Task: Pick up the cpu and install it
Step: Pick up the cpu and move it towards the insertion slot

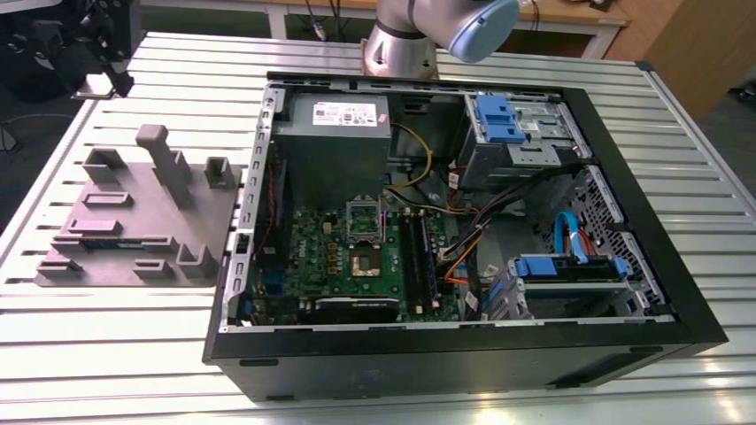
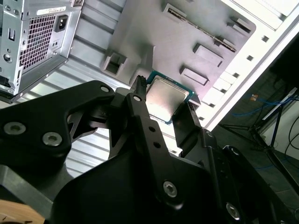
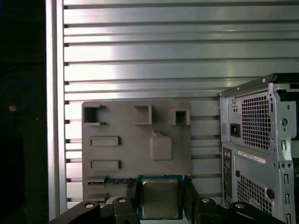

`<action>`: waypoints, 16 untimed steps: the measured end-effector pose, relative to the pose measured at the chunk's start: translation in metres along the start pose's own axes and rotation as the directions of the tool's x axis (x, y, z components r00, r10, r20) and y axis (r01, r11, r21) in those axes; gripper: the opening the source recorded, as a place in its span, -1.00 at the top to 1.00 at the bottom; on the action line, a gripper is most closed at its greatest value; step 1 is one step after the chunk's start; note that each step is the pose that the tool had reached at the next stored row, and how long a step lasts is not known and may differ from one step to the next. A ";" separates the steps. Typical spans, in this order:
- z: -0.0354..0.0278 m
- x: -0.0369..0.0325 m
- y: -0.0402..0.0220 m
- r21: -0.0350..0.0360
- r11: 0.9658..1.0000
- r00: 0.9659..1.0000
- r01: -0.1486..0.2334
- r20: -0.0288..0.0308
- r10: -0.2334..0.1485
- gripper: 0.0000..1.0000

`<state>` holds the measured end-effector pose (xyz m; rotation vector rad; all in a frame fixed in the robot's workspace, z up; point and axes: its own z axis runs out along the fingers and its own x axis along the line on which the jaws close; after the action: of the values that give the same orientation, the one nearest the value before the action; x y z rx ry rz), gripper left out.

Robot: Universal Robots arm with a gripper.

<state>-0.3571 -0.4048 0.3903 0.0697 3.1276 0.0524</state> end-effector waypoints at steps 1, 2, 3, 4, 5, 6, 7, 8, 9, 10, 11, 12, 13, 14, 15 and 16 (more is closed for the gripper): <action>0.0000 -0.0005 0.0000 0.000 1.000 1.000 0.000 0.000 0.000 0.06; 0.0000 -0.0011 0.0000 0.000 1.000 1.000 0.000 0.000 0.000 0.06; 0.0000 -0.0017 0.0001 0.000 1.000 1.000 0.000 0.000 0.000 0.06; 0.0000 -0.0022 0.0001 0.000 1.000 1.000 0.000 0.000 0.000 0.06; 0.0000 -0.0026 0.0001 0.000 1.000 1.000 0.000 0.000 0.000 0.06; 0.0000 -0.0030 0.0002 0.000 1.000 1.000 0.000 0.000 0.000 0.06; 0.0001 -0.0034 0.0001 0.000 1.000 1.000 0.000 0.000 0.000 0.06; 0.0001 -0.0038 0.0002 0.000 1.000 1.000 0.000 0.000 0.000 0.06; 0.0001 -0.0042 0.0002 0.000 1.000 1.000 0.000 0.000 0.000 0.06; 0.0001 -0.0046 0.0002 0.000 1.000 1.000 0.000 0.000 0.000 0.06; 0.0001 -0.0049 0.0002 0.000 1.000 1.000 0.000 0.000 0.000 0.06; 0.0000 -0.0051 0.0002 0.000 1.000 1.000 0.000 0.000 0.000 0.06; 0.0001 -0.0054 0.0003 0.000 1.000 1.000 0.000 0.000 0.000 0.06; 0.0001 -0.0056 0.0002 0.000 1.000 1.000 0.000 0.000 0.000 0.06; 0.0001 -0.0058 0.0002 0.000 1.000 1.000 0.000 0.000 0.000 0.06; 0.0001 -0.0060 0.0003 0.000 1.000 1.000 0.000 0.000 0.000 0.06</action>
<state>-0.3511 -0.4048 0.3903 0.0698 3.1276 0.0524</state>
